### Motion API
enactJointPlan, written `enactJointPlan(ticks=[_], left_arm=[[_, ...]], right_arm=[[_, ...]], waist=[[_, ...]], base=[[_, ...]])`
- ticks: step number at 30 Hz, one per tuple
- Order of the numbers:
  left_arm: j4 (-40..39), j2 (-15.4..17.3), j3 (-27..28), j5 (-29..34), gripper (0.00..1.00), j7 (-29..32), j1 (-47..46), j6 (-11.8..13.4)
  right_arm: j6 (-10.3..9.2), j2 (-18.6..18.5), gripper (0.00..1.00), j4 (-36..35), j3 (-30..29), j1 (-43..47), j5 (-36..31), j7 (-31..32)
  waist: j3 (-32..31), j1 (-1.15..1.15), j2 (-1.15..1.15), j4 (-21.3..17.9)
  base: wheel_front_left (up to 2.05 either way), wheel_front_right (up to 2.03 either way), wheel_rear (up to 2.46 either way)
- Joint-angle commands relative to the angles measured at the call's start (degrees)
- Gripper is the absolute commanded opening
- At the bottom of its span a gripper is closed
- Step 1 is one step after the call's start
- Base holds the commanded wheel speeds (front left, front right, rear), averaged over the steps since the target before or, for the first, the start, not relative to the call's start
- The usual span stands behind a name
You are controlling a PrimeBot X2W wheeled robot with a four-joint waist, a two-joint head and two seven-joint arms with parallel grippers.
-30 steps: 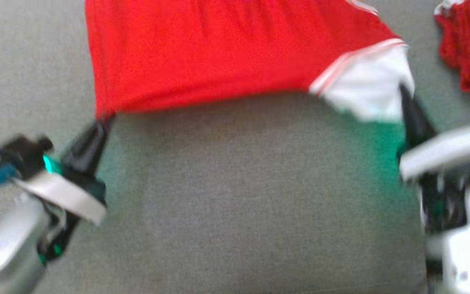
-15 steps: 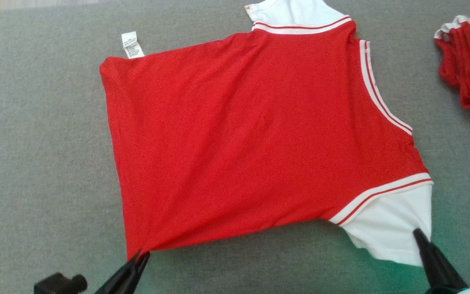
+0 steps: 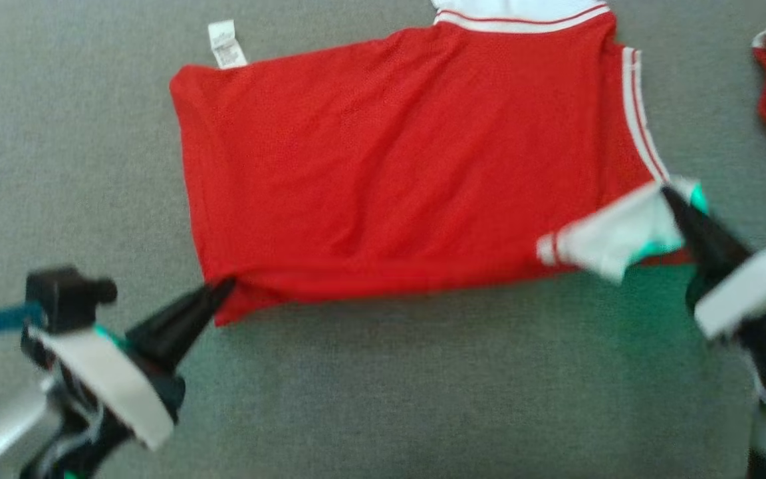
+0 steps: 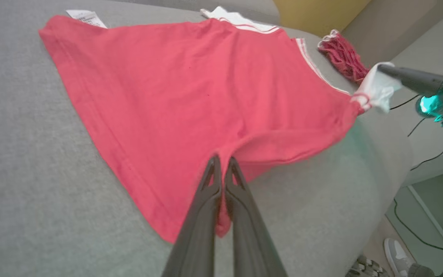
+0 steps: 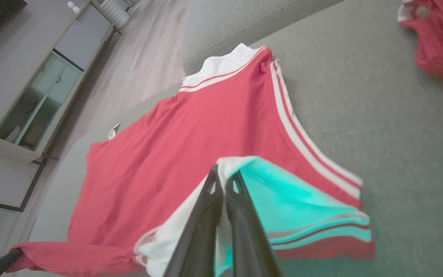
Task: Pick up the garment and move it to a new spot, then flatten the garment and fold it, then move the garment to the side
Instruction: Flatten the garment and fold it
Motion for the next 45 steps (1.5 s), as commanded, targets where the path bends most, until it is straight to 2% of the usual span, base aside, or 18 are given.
enactJointPlan(ticks=[1, 5, 6, 7, 8, 11, 15, 20, 24, 27, 35, 45], left_arm=[[0.4, 1.2, 3.07, -0.95, 0.0, 1.24, -3.68, -0.83], [6.73, -1.75, 3.18, -2.67, 0.0, 4.6, -9.64, -2.39], [8.35, -2.61, 3.08, -2.5, 0.0, 4.9, -10.87, -2.59], [10.04, -3.69, 3.04, -2.79, 0.36, 5.05, -11.73, -2.72], [11.47, -4.63, 2.75, -2.97, 1.0, 5.35, -12.48, -2.91], [14.53, -6.06, 2.22, -3.28, 1.0, 5.12, -13.04, -3.28], [13.86, -4.91, 3.48, -5.1, 1.0, 1.66, -9.1, -3.09], [8.39, -4.02, 5.8, -6.89, 1.0, -5.2, -2.08, 0.12], [5.86, -4.89, 5.18, -7.03, 1.0, -7.12, 1.23, 1.9], [6.12, -5.48, 4.61, -6.19, 1.0, -7.36, 1.33, 2.31], [8.83, -9.25, 2.28, -6.42, 1.0, -5.43, -0.26, 1.13], [12.13, -10.88, 1.77, -7.25, 1.0, -3.89, -2.38, -0.19]], right_arm=[[0.44, -0.58, 0.0, -0.91, 0.71, -4.33, -1.36, 1.44], [0.44, -0.58, 0.0, 4.56, 0.67, -14.27, -4.74, 4.66], [0.44, -0.58, 0.06, 5.85, 1.06, -16.09, -5.81, 5.3], [0.44, -0.58, 1.0, 6.93, 1.46, -17.58, -7.21, 5.54], [0.44, -0.58, 1.0, 7.95, 1.34, -18.73, -8.61, 5.36], [0.44, -0.58, 1.0, 9.41, 1.93, -20.13, -11.0, 3.7], [0.44, -0.58, 1.0, 7.13, 2.61, -17.06, -14.55, 1.79], [0.44, -0.58, 1.0, 3.33, 0.05, -11.12, -19.61, 2.33], [0.44, -1.4, 1.0, 2.28, -0.31, -9.14, -25.92, 2.49], [0.44, -1.51, 1.0, 2.86, -0.52, -9.35, -27.73, 2.28], [0.44, -1.73, 1.0, 6.73, -0.88, -10.07, -31.72, 4.51], [0.44, -2.92, 1.0, 7.55, 1.42, -9.76, -30.14, 8.26]], waist=[[1.59, -0.01, 0.0, 0.94], [4.15, -0.01, 0.0, 1.92], [4.68, -0.01, 0.0, 2.16], [4.96, -0.01, 0.0, 2.32], [5.22, -0.01, 0.0, 2.52], [5.16, -0.01, 0.0, 2.5], [4.02, -0.01, 0.0, 1.62], [3.93, -0.01, 0.0, 1.15], [5.13, -0.01, 0.0, 1.57], [5.77, -0.01, 0.0, 1.8], [6.85, -0.01, 0.0, 2.66], [7.51, -0.01, 0.0, 1.48]], base=[[0.0, 0.0, 0.0], [0.0, 0.0, 0.0], [0.0, 0.0, 0.0], [0.0, 0.0, 0.0], [0.0, 0.0, 0.0], [0.0, 0.0, 0.0], [0.0, 0.0, 0.0], [0.0, 0.0, 0.0], [0.0, 0.0, 0.0], [0.0, 0.0, 0.0], [0.0, 0.0, 0.0], [0.0, 0.0, 0.0]])
